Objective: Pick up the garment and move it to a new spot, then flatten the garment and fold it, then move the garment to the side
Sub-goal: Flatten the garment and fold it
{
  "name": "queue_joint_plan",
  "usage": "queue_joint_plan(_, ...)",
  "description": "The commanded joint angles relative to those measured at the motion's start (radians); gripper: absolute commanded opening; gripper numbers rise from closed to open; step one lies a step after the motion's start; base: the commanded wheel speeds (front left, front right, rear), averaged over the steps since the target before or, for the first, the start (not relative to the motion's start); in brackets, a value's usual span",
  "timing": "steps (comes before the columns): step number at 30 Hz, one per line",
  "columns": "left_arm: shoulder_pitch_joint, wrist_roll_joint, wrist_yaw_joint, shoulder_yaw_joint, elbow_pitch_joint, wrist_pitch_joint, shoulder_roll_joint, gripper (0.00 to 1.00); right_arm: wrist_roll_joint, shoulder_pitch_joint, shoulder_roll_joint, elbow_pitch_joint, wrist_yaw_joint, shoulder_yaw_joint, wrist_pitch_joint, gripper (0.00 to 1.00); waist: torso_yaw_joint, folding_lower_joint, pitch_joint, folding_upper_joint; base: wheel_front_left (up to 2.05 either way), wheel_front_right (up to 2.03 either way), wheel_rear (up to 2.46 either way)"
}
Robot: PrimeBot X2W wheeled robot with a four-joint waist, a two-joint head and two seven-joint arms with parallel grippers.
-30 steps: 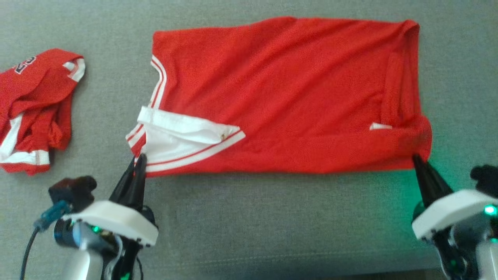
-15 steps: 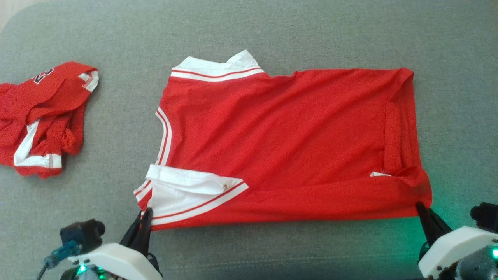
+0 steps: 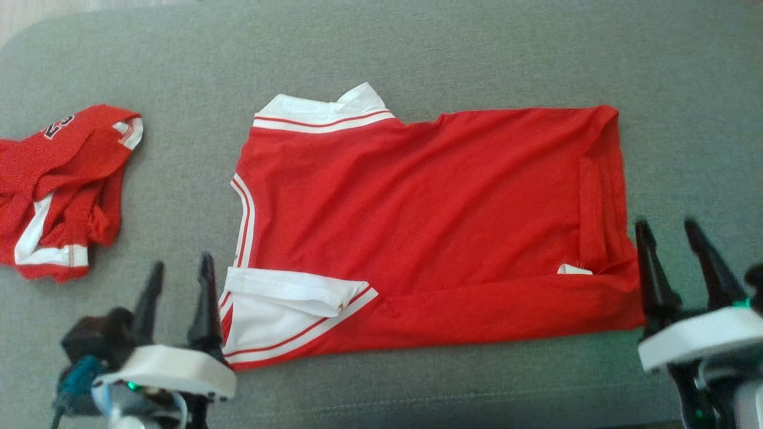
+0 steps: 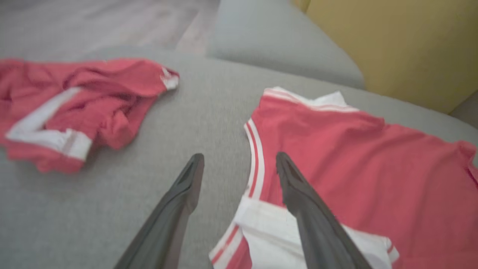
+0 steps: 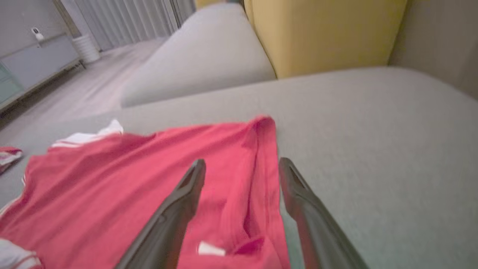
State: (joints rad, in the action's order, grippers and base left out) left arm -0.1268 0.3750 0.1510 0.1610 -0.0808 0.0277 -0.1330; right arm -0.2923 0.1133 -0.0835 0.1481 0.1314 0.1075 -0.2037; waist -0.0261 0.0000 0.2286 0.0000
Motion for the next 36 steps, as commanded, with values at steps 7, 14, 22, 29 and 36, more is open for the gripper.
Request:
queue_joint_plan(7, 0.100, -0.088, 0.025, -0.039, -0.094, 0.106, -0.032, 1.00, 0.041, -0.120, -0.050, 0.092, -0.001, -0.108, 0.095, 1.00, -0.014, 0.0000, -0.023, 0.0000, 0.00, 0.00, 0.00)
queue_joint_plan(14, 0.134, -0.104, 0.032, -0.018, -0.066, 0.091, -0.033, 1.00, 0.040, -0.135, -0.050, 0.079, -0.001, -0.131, 0.107, 1.00, -0.010, 0.0000, -0.030, 0.0000, 0.00, 0.00, 0.00)
queue_joint_plan(22, 0.165, -0.095, 0.017, -0.003, -0.031, 0.096, -0.033, 1.00, 0.029, -0.141, -0.050, 0.061, -0.001, -0.123, 0.111, 1.00, -0.003, 0.0000, -0.012, 0.0000, 0.00, 0.00, 0.00)
queue_joint_plan(29, 0.355, -0.075, -0.067, 0.048, 0.034, 0.043, -0.043, 1.00, 0.016, -0.153, -0.040, 0.063, -0.001, -0.115, 0.100, 1.00, 0.002, 0.0000, 0.066, 0.0000, 0.00, 0.00, 0.00)
queue_joint_plan(36, 0.677, -0.038, -0.170, 0.091, 0.256, -0.081, -0.041, 1.00, 0.011, -0.193, -0.034, 0.053, -0.001, -0.134, 0.100, 1.00, -0.035, 0.0000, 0.160, 0.0000, 0.00, 0.00, 0.00)
